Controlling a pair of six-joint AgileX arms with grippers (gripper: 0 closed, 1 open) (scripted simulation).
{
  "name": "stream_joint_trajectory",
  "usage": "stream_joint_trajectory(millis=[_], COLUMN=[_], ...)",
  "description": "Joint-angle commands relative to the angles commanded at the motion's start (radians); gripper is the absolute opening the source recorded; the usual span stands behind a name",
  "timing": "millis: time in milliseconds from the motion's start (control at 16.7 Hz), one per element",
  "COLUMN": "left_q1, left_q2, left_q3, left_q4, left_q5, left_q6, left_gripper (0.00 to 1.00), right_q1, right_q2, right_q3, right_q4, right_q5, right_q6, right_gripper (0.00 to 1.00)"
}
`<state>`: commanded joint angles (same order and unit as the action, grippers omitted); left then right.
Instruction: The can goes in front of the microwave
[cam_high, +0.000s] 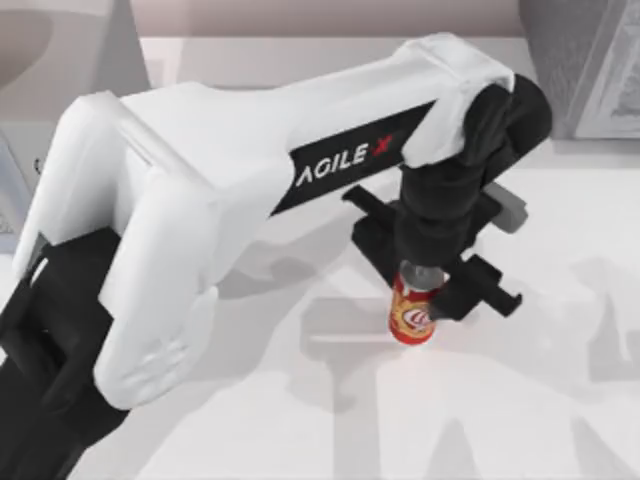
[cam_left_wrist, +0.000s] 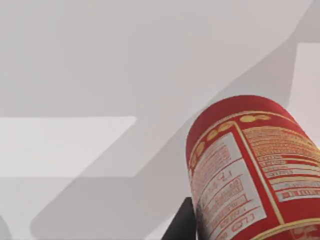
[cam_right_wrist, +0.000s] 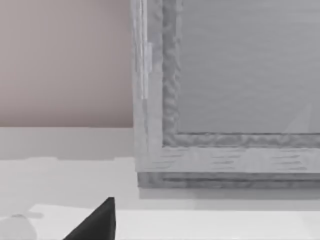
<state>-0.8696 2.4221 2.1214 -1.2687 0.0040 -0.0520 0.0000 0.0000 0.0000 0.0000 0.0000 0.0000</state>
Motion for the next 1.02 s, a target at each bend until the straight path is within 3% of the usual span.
stream_joint_trajectory(millis=[540, 1020], left_q1=[0.001, 0.000], left_q2=[0.001, 0.005], left_q3=[0.004, 0.166], left_q4=[-0.004, -0.162], left_q5=[0.000, 0.000], left_q6=[0.001, 0.000], left_gripper=[0.00, 0.00], right_q1=[0.000, 0.000], right_q2=[0.000, 0.000], right_q3=[0.000, 0.000], right_q4=[0.000, 0.000], right_q5=[0.000, 0.000], right_q6=[0.000, 0.000], right_gripper=[1.00, 1.00])
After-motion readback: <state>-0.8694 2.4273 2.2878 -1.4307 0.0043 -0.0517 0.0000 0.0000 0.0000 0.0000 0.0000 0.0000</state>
